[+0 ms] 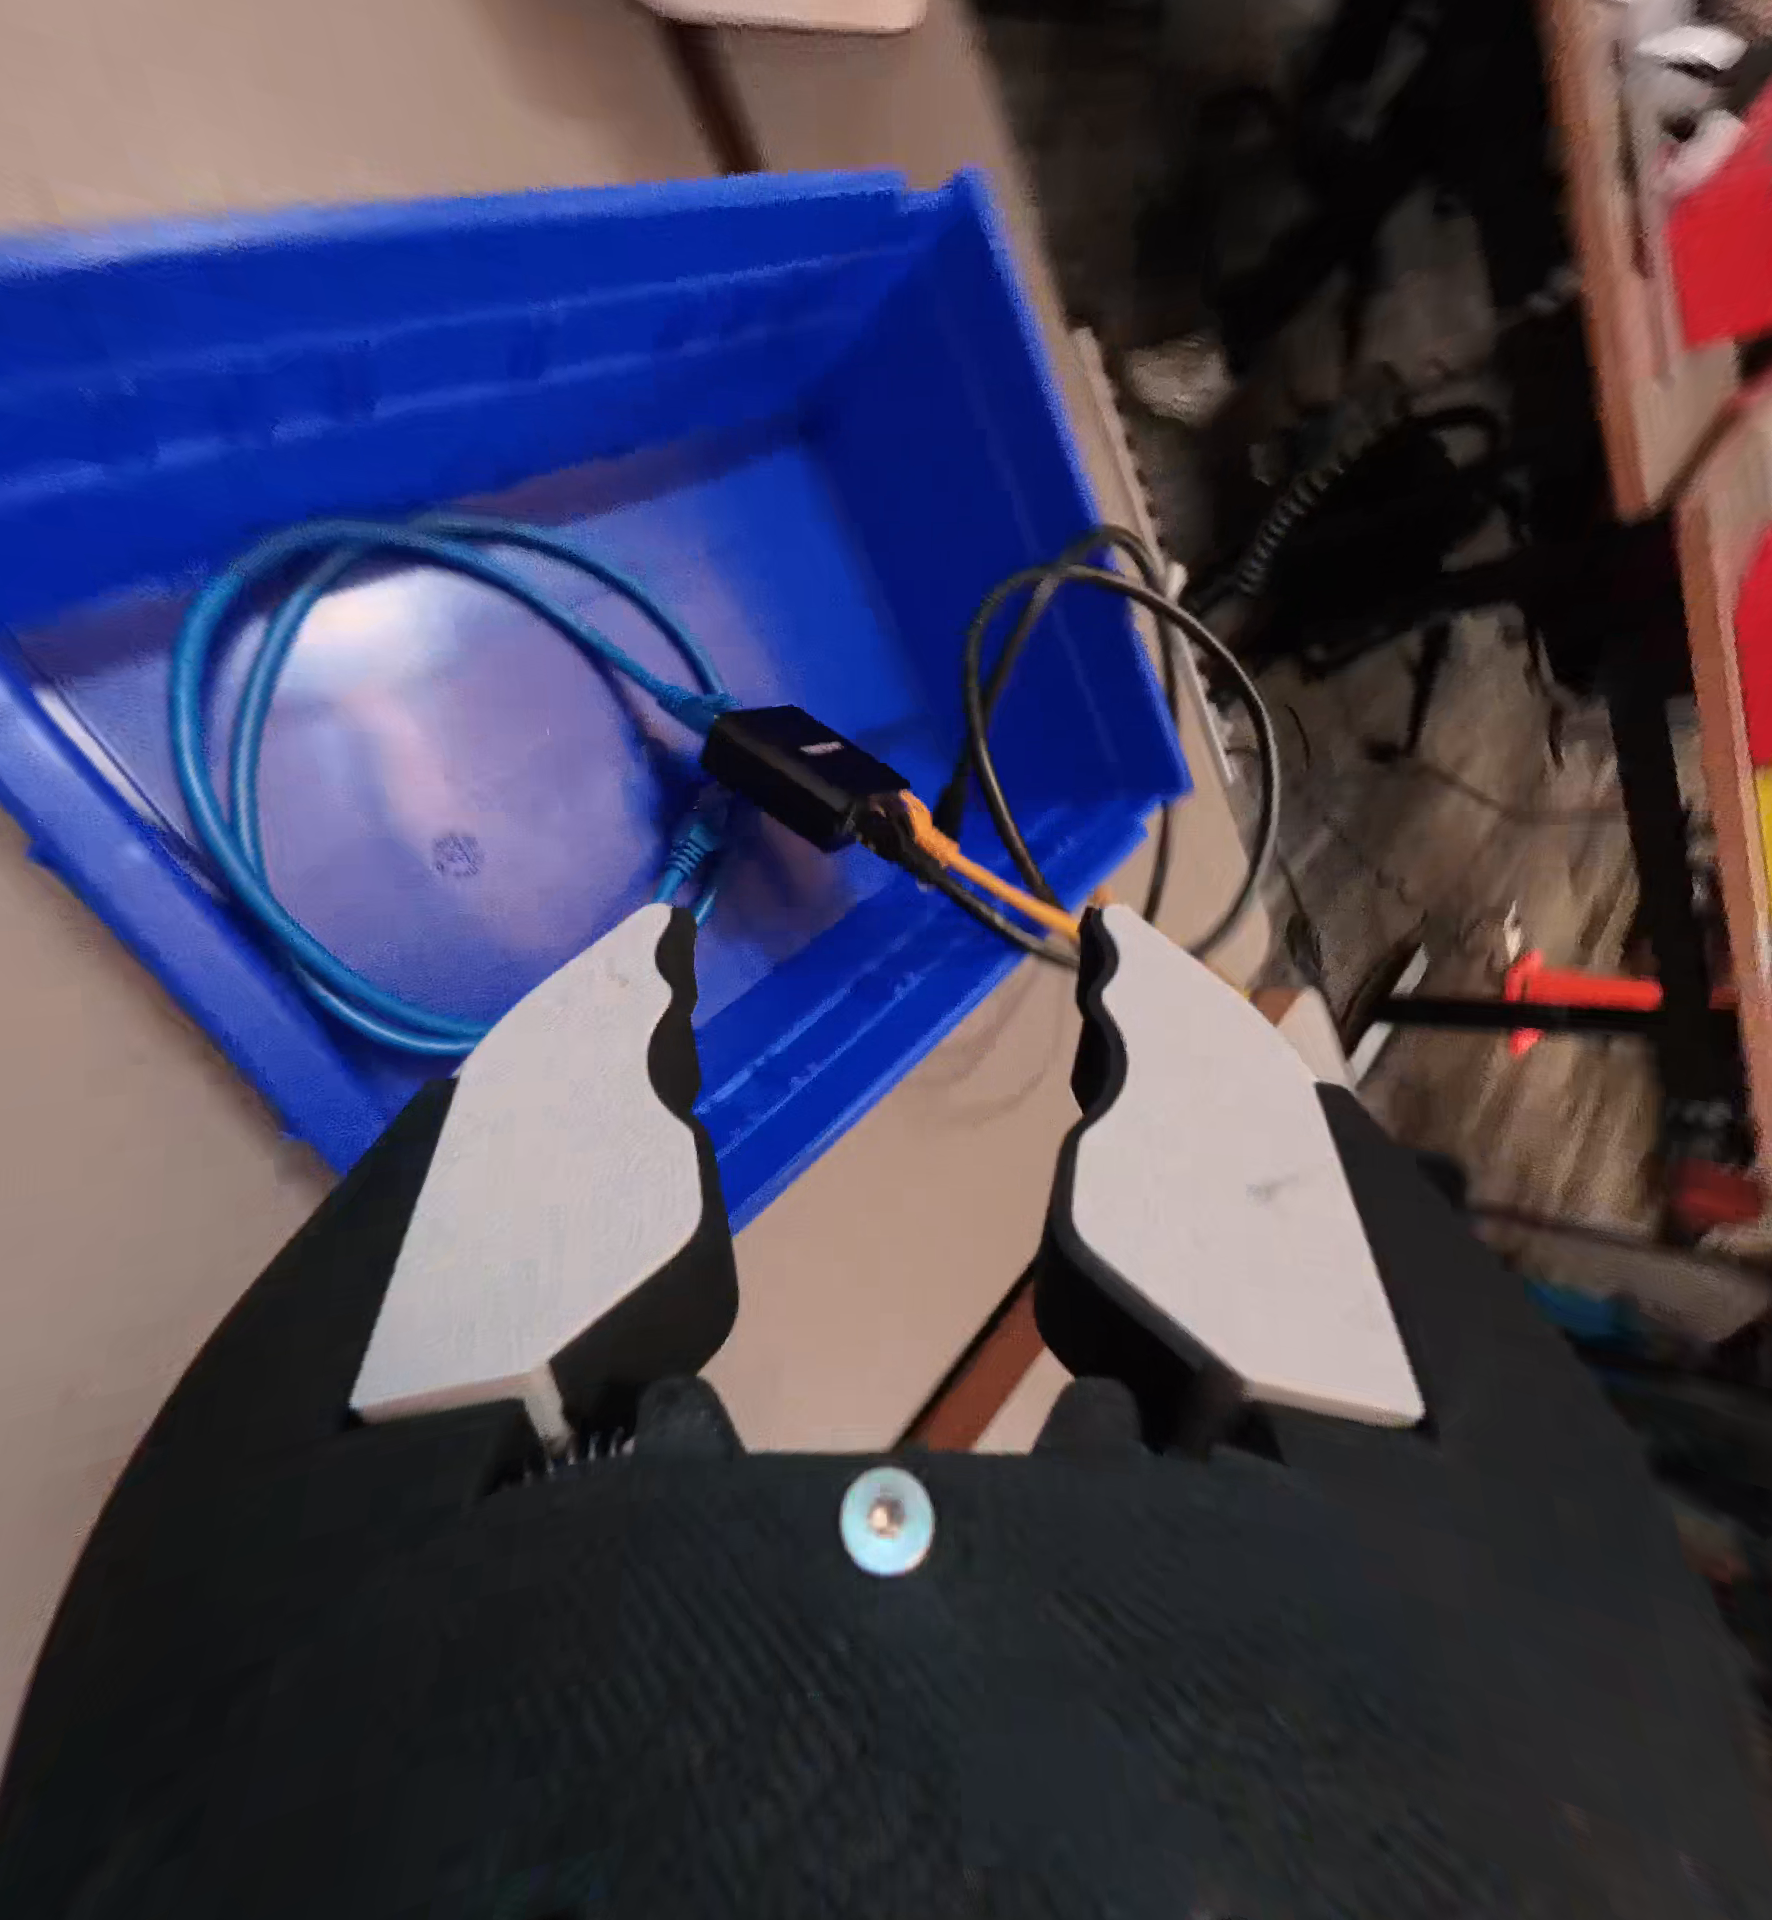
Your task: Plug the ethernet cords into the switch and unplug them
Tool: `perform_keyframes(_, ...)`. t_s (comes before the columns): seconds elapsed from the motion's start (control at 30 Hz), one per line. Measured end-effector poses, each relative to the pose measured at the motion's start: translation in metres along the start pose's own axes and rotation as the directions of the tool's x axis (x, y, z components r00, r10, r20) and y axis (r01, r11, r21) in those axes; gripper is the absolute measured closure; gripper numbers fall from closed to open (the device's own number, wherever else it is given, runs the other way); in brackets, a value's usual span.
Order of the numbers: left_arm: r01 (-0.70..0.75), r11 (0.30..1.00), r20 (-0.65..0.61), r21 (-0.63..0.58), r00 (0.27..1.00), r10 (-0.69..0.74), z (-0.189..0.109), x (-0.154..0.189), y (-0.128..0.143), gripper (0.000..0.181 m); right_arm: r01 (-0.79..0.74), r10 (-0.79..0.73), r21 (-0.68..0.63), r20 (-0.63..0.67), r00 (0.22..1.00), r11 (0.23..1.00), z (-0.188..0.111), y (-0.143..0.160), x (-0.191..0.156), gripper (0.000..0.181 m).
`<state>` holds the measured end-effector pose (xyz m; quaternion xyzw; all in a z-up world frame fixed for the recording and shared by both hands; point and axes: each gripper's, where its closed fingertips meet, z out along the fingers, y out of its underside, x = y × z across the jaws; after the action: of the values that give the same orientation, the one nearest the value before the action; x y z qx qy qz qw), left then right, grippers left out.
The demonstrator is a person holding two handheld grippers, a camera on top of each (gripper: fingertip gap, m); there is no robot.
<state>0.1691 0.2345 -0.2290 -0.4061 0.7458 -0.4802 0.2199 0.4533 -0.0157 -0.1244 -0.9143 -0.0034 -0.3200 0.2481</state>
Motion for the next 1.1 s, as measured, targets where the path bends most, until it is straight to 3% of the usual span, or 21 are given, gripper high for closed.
perform_keyframes(0.1,-0.031,0.999,0.0,-0.028,1.0,0.031,0.018,0.005,-0.016,0.12,-0.277,0.286,0.155,-0.042,0.957,0.948,-0.032,0.01,-0.017,0.115)
perform_keyframes(0.3,-0.028,0.999,-0.022,-0.022,0.999,0.028,0.065,0.011,-0.065,0.119,-0.624,0.676,0.379,-0.004,0.737,0.683,-0.067,0.039,-0.06,0.12)
perform_keyframes(0.37,0.001,1.0,-0.035,-0.031,0.999,-0.002,0.081,0.013,-0.079,0.119,-0.696,0.762,0.409,0.002,0.648,0.591,-0.069,0.055,-0.049,0.12)
perform_keyframes(0.47,0.056,0.998,-0.037,-0.027,0.998,-0.057,0.105,0.013,-0.091,0.119,-0.794,0.91,0.487,-0.005,0.414,0.364,-0.066,0.082,0.016,0.117)
perform_keyframes(0.5,0.081,0.996,-0.034,-0.023,0.996,-0.082,0.11,0.014,-0.093,0.12,-0.813,0.93,0.503,0.047,0.365,0.294,-0.059,0.081,0.037,0.116)
perform_keyframes(0.57,0.117,0.993,-0.028,0.016,0.993,-0.117,0.119,0.015,-0.097,0.122,-0.888,0.938,0.411,0.175,0.299,0.206,-0.024,0.073,0.065,0.11)
perform_keyframes(0.67,0.194,0.978,0.058,0.078,0.978,-0.199,0.129,0.006,-0.106,0.119,-0.946,0.948,0.29,0.231,0.218,0.147,0.039,0.073,0.094,0.126)
perform_keyframes(0.8,0.337,0.925,0.076,0.178,0.932,-0.354,0.143,0.005,-0.139,0.101,-0.987,0.947,0.161,0.319,0.022,-0.031,0.104,0.08,0.099,0.135)
perform_keyframes(0.9,0.289,0.94,0.099,0.179,0.946,-0.309,0.163,0.014,-0.154,0.109,-0.969,0.877,0.136,0.465,-0.121,-0.206,0.122,0.066,0.108,0.15)
perform_keyframes(0.97,0.241,0.962,0.119,0.132,0.959,-0.256,0.18,0.02,-0.152,0.116,-0.978,0.879,0.101,0.463,-0.115,-0.181,0.13,0.066,0.105,0.159)
perform_keyframes(1.03,0.216,0.974,0.137,0.064,0.965,-0.224,0.195,0.024,-0.144,0.124,-0.987,0.879,0.108,0.473,-0.058,-0.123,0.124,0.062,0.107,0.169)
perform_keyframes(1.1,0.186,0.982,0.171,0.018,0.967,-0.186,0.204,0.021,-0.135,0.131,-0.982,0.871,0.185,0.474,0.132,0.048,0.108,0.047,0.111,0.176)
